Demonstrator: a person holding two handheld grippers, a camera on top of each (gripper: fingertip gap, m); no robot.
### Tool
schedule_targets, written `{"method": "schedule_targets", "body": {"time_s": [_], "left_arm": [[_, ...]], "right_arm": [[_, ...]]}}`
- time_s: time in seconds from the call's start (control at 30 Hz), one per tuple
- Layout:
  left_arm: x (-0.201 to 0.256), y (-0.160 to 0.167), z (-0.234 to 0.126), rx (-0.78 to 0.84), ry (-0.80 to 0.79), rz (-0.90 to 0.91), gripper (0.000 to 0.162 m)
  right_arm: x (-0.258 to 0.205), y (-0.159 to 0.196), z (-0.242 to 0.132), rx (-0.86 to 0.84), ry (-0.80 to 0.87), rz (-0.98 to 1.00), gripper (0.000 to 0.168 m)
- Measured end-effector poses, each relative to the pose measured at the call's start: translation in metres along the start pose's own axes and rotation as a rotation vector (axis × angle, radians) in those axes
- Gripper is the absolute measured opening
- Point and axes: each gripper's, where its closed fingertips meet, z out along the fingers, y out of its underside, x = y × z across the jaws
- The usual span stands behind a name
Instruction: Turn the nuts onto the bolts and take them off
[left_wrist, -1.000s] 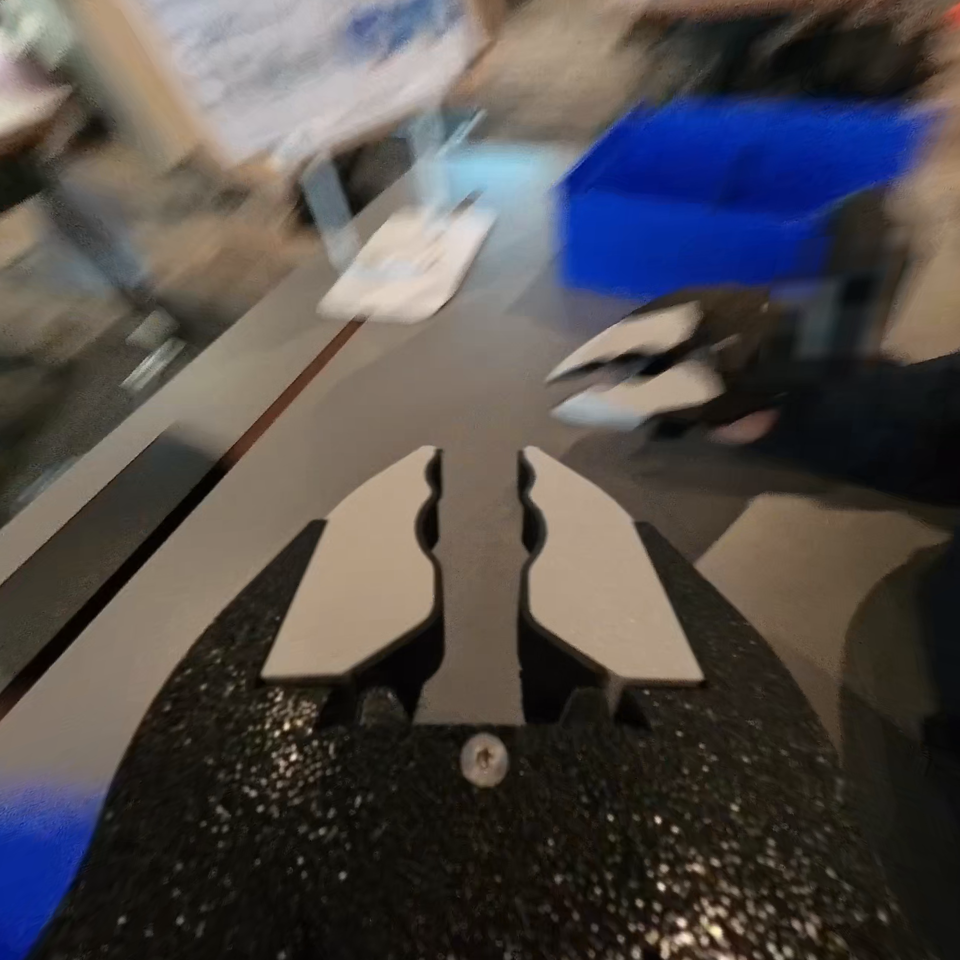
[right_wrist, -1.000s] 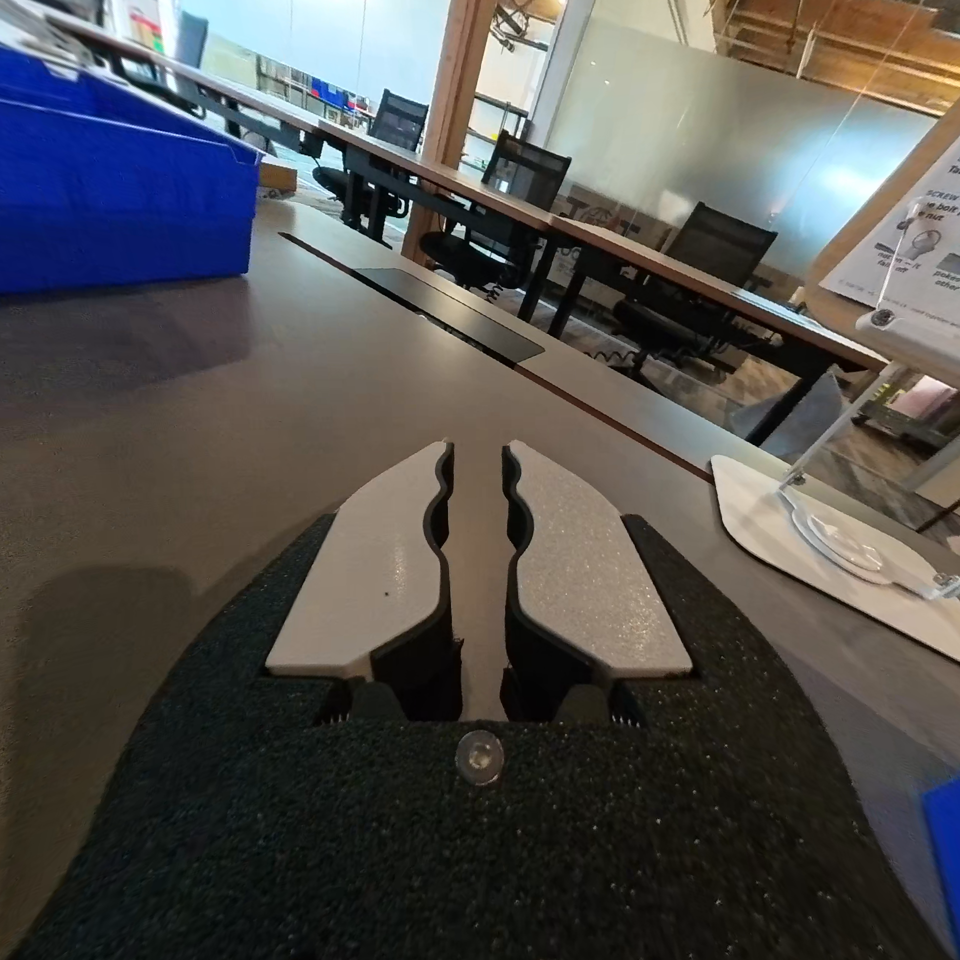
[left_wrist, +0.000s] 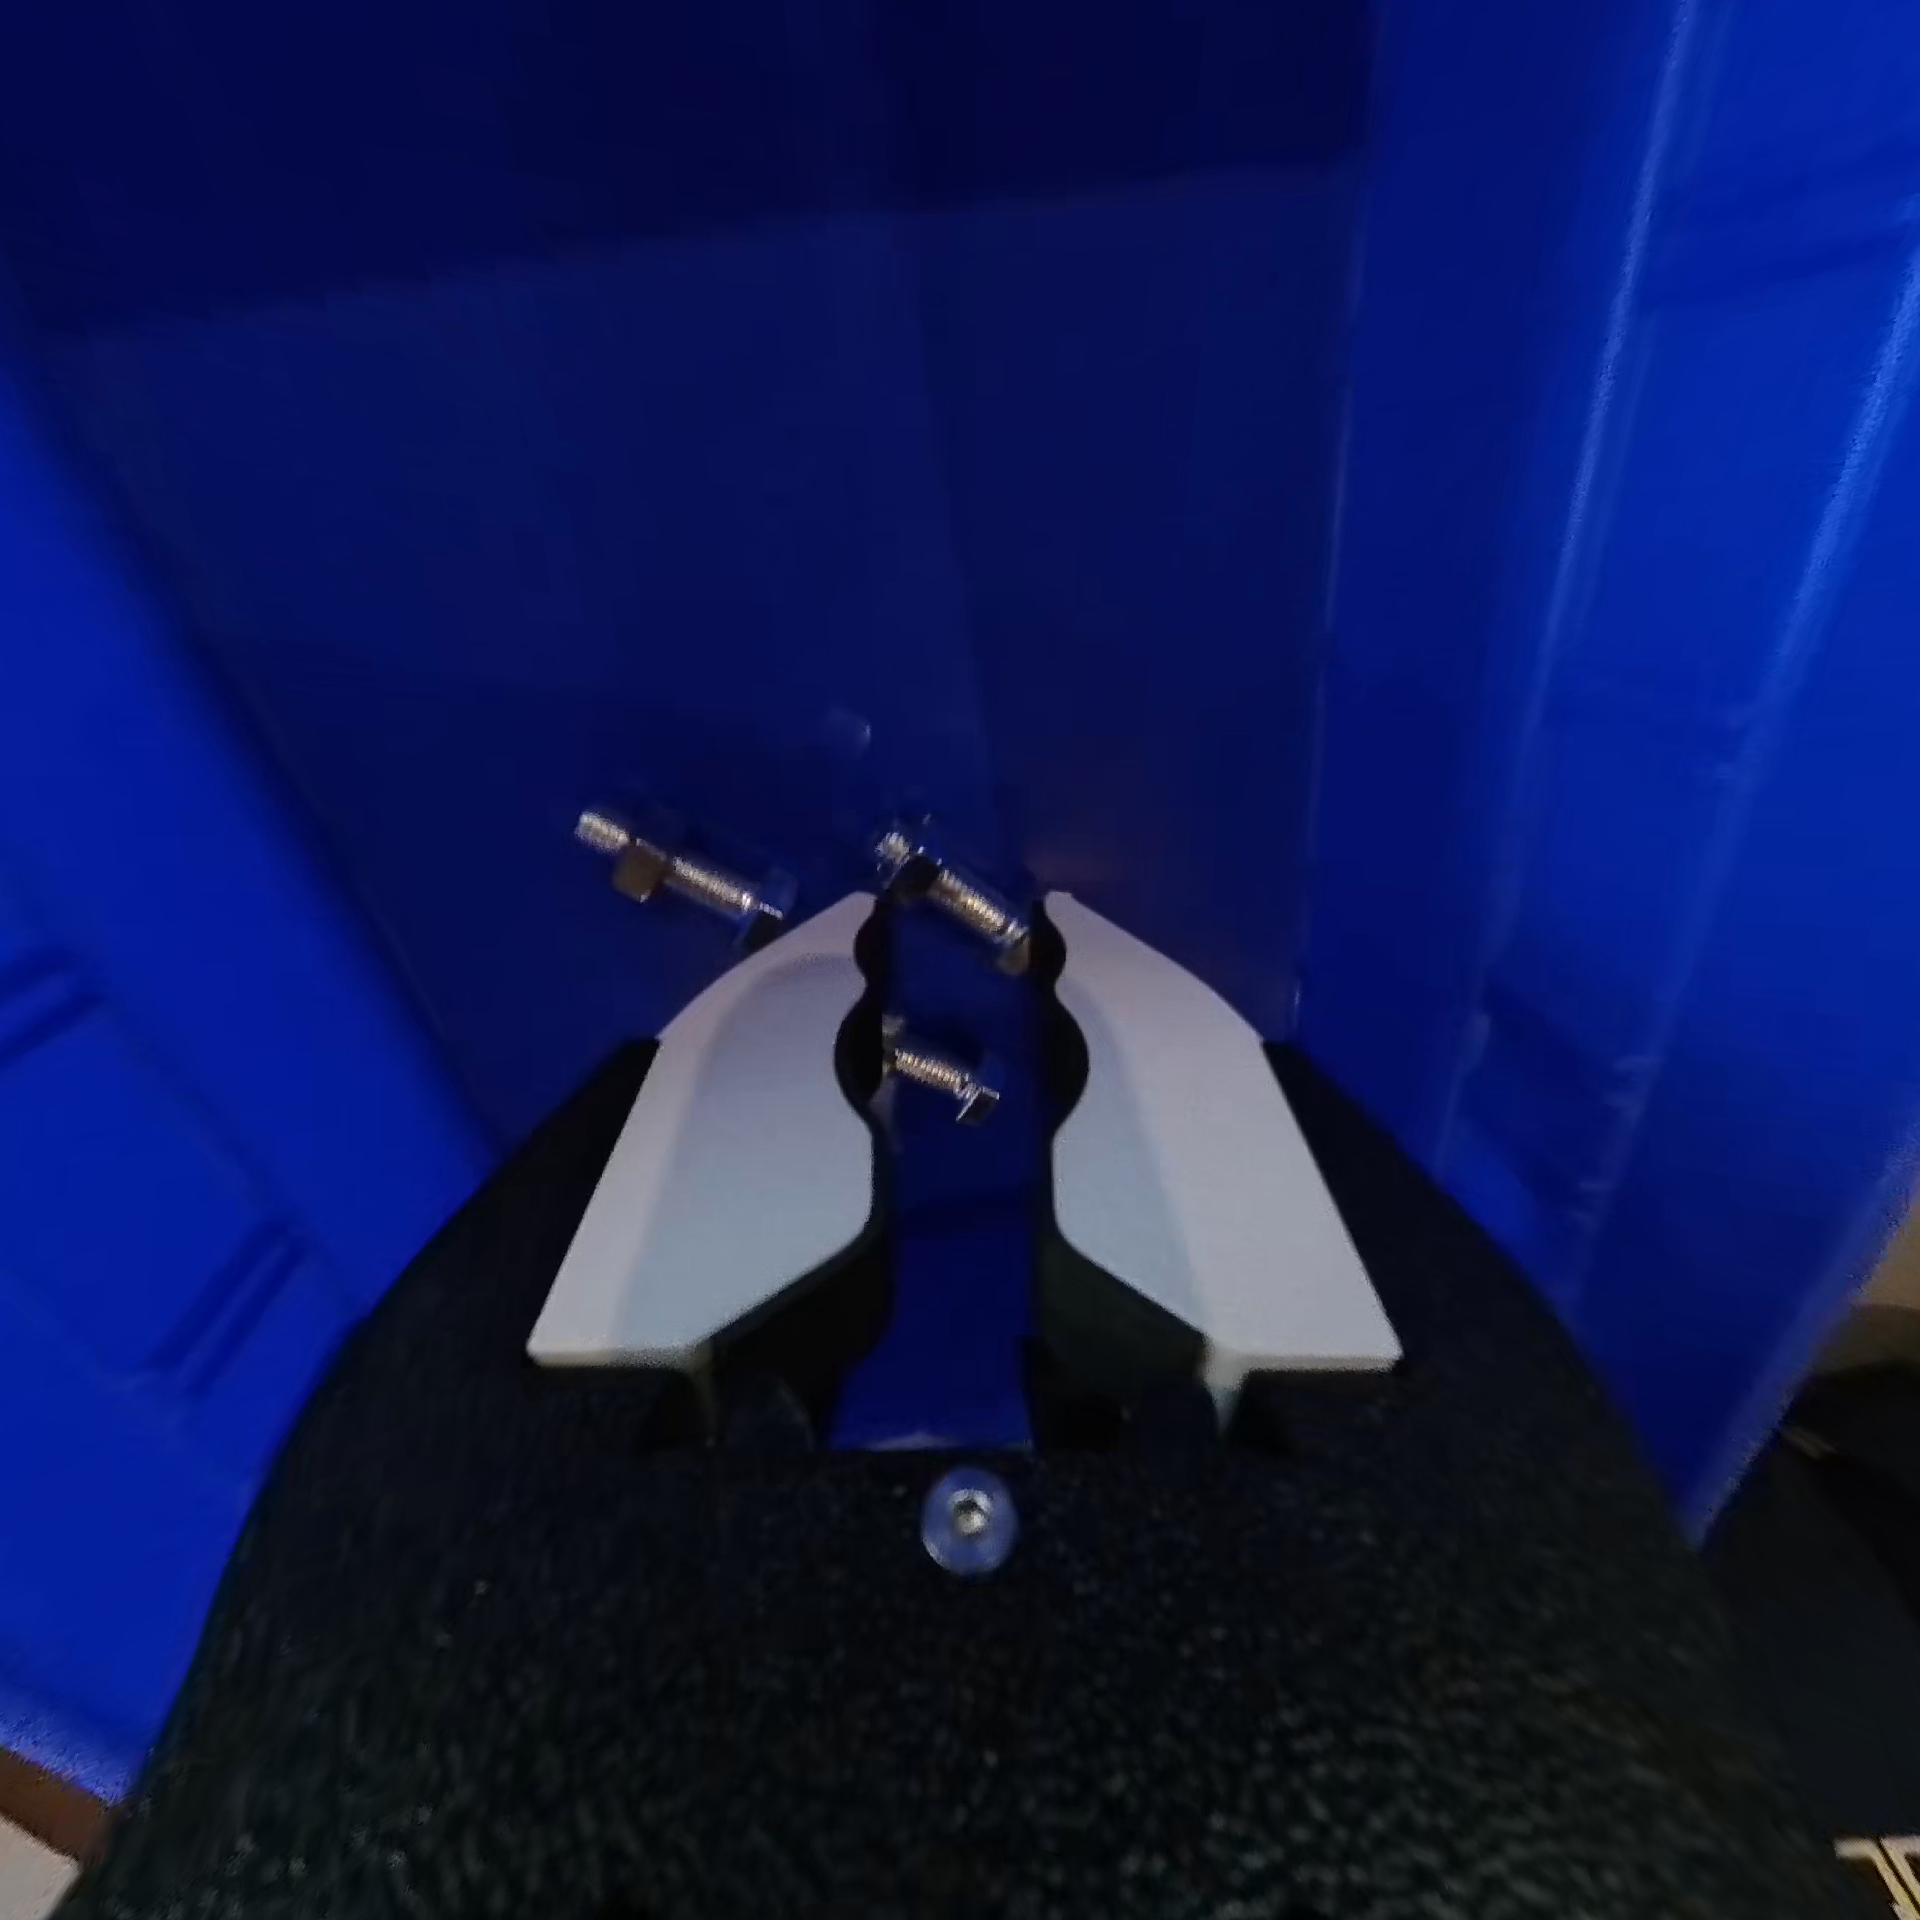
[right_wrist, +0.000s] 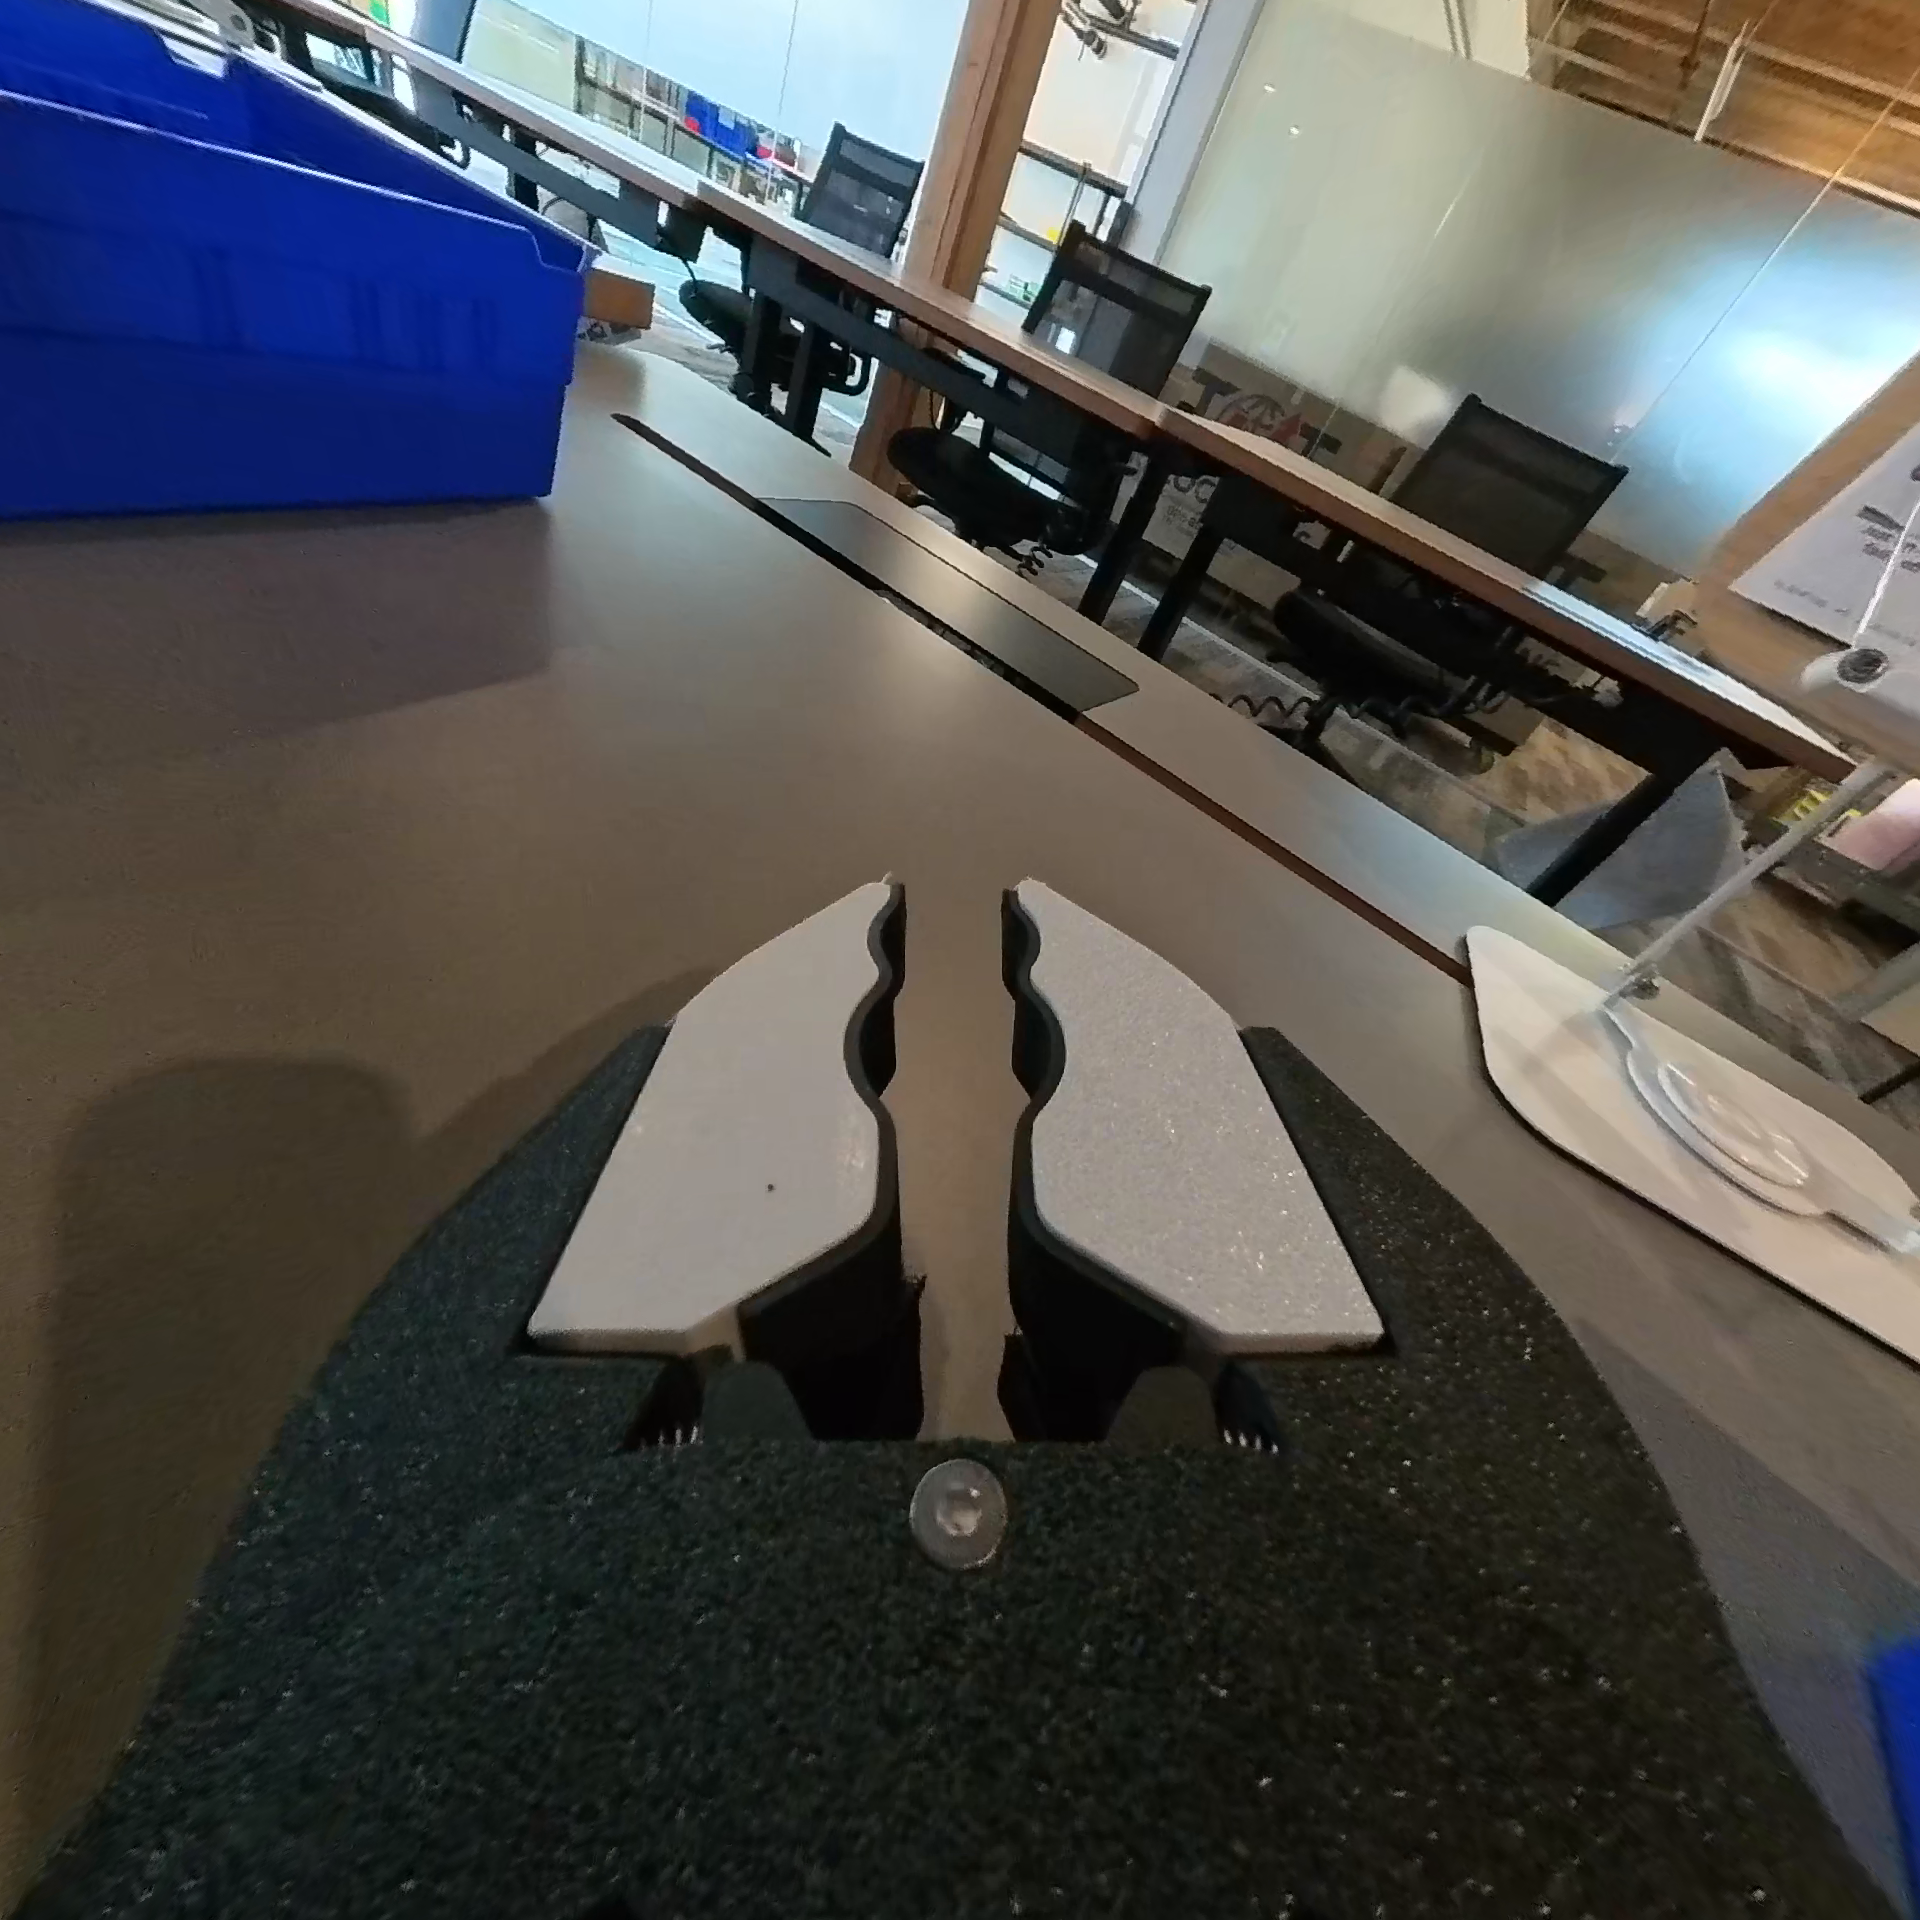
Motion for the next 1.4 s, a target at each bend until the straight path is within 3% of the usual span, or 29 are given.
{"method": "schedule_targets", "body": {"time_s": [0.17,0.6,0.83,0.93,1.03,1.17,1.3,1.4], "left_arm": [[0.003,0.005,0.003,-0.041,-0.001,0.007,0.019],[0.002,-0.002,0.005,-0.024,-0.010,-0.005,0.023],[-0.001,0.007,0.013,-0.104,-0.030,0.043,0.010],[0.002,-0.005,-0.004,-0.008,-0.077,0.121,0.010],[0.022,-0.030,-0.046,0.235,-0.134,0.261,0.009],[0.122,-0.039,-0.100,0.559,0.043,0.646,0.009],[0.225,0.002,-0.085,0.511,0.239,1.032,0.009],[0.269,0.022,-0.047,0.418,0.228,1.283,0.009]], "right_arm": [[-0.001,0.001,0.001,-0.005,-0.002,-0.005,0.017],[-0.002,0.000,0.001,-0.005,-0.006,-0.011,0.017],[-0.003,0.000,0.001,-0.005,-0.013,-0.016,0.017],[-0.004,-0.001,0.001,-0.002,-0.014,-0.015,0.017],[-0.003,-0.001,0.001,0.000,-0.014,-0.014,0.017],[-0.003,-0.001,0.002,0.001,-0.014,-0.007,0.017],[-0.007,-0.003,0.000,0.017,-0.072,-0.008,0.017],[-0.039,-0.018,-0.010,0.101,-0.351,0.054,0.017]]}}
